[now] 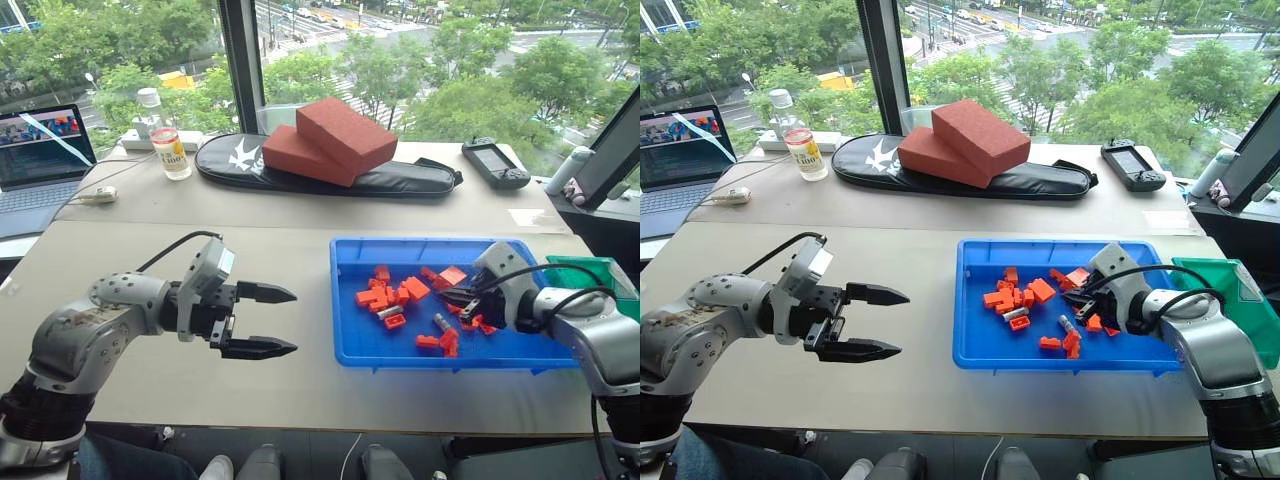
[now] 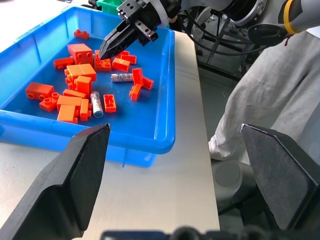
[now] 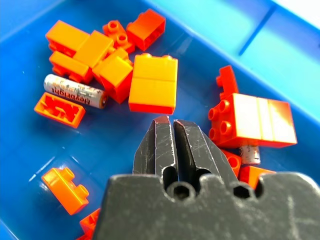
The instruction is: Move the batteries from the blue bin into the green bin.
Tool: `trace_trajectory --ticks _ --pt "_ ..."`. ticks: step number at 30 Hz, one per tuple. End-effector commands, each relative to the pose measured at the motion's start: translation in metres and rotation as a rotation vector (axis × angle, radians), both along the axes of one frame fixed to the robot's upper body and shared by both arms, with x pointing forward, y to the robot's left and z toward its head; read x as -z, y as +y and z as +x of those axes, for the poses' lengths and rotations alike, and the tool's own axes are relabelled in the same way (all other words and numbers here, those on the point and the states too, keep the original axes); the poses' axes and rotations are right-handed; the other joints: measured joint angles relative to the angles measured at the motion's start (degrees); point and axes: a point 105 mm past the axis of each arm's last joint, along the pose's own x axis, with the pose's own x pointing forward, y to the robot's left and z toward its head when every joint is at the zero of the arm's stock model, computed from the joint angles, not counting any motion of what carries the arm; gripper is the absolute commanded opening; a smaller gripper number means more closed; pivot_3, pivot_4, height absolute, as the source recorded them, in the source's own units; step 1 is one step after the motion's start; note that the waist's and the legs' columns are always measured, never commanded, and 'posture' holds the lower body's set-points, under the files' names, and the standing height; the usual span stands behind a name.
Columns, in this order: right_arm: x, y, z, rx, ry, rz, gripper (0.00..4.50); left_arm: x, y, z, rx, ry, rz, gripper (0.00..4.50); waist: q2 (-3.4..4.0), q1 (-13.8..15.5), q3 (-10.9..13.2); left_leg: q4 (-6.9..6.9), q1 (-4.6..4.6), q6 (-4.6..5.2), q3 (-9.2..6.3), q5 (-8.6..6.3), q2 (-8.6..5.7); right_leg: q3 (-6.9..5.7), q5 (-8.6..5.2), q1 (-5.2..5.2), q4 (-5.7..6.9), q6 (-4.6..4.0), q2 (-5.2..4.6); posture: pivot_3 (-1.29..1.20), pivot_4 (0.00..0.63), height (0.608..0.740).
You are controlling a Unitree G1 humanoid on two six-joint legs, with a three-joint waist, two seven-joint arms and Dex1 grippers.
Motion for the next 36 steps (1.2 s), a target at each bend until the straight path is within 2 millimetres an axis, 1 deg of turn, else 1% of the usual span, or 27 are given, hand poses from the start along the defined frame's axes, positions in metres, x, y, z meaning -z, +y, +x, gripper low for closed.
trace_trajectory --ticks 1,5,8,11,12,17,25,32,34,35,36 --pt "-0.013 -0.006 -0.002 0.035 -0.035 -0.014 0.3 -0.006 0.0 -0.001 0.012 -0.05 0.004 4.5 0.0 0.0 0.0 0.0 0.0 0.0 0.0 0.0 0.0 0.0 0.0 0.0 0.0 0.0 0.0 0.0 0.15 0.74" --pt "-0.007 -0.008 -0.01 0.036 0.014 -0.033 0.3 -0.005 0.001 -0.001 0.011 -0.05 0.006 4.5 0.0 0.1 0.0 0.0 0.0 0.0 0.0 0.0 -0.01 0.0 0.0 0.0 0.0 0.0 -0.01 0.0 0.15 0.74" --pt "0.003 -0.006 -0.017 0.024 0.07 -0.061 1.02 -0.004 0.001 -0.002 0.015 -0.047 0.005 4.5 0.0 0.1 0.0 0.0 0.0 0.0 0.0 0.0 -0.01 0.0 0.0 0.0 0.0 0.0 -0.01 0.0 0.15 0.74" --pt "0.007 -0.006 -0.018 0.037 0.093 -0.073 2.03 -0.003 0.001 -0.002 0.014 -0.047 0.004 4.5 0.0 -0.1 0.0 0.0 0.0 0.0 0.01 0.0 0.0 0.0 0.0 0.0 -0.01 0.0 0.0 0.0 0.15 0.74" --pt "0.009 -0.006 -0.018 0.041 0.099 -0.08 2.3 -0.003 0.001 -0.001 0.013 -0.046 0.005 4.5 0.0 -0.1 0.0 0.0 0.0 0.0 0.0 0.0 0.0 0.0 0.0 0.0 -0.01 0.0 0.0 0.0 0.15 0.74" --pt "0.016 -0.009 -0.014 0.056 0.125 -0.109 2.3 -0.003 0.001 -0.002 0.01 -0.046 0.003 4.5 0.0 0.0 0.0 0.0 0.0 0.0 0.0 0.0 -0.01 0.0 0.0 0.0 -0.01 0.0 -0.01 0.0 0.15 0.74" --pt "0.025 -0.009 -0.006 0.02 0.159 -0.194 2.3 -0.002 0.001 -0.002 0.002 -0.053 0.004 4.5 0.0 -0.1 0.0 0.0 0.0 0.0 0.01 0.0 0.0 0.0 0.0 -0.01 -0.02 0.0 0.0 0.0 0.15 0.74" --pt "0.028 -0.007 -0.004 0.006 0.175 -0.191 2.3 -0.002 0.001 -0.002 -0.007 -0.054 0.003 4.5 0.0 -0.1 0.0 0.0 0.0 0.0 0.0 0.0 0.0 0.0 0.0 -0.01 -0.01 0.0 0.0 0.0 0.15 0.74" --pt "0.03 -0.005 -0.005 -0.005 0.181 -0.19 1.8 -0.002 0.001 -0.002 -0.008 -0.054 0.001 4.5 0.0 -0.1 0.0 0.0 0.0 0.0 0.0 0.0 0.0 0.0 0.0 -0.01 0.0 -0.01 0.0 0.0 0.15 0.74" --pt "0.03 -0.005 -0.005 -0.006 0.182 -0.187 1.66 -0.002 0.001 -0.001 -0.011 -0.055 0.002 4.5 0.0 -0.1 0.0 0.0 0.0 0.0 0.0 0.0 0.0 0.0 0.0 -0.01 0.0 -0.01 0.0 0.0 0.15 0.74" --pt "0.031 -0.005 -0.006 -0.007 0.184 -0.188 1.3 -0.002 0.001 -0.002 -0.012 -0.055 0.0 4.5 0.0 -0.1 0.0 0.0 0.0 0.0 0.0 0.0 0.0 0.0 0.0 -0.01 0.0 0.0 0.0 0.0 0.15 0.74"
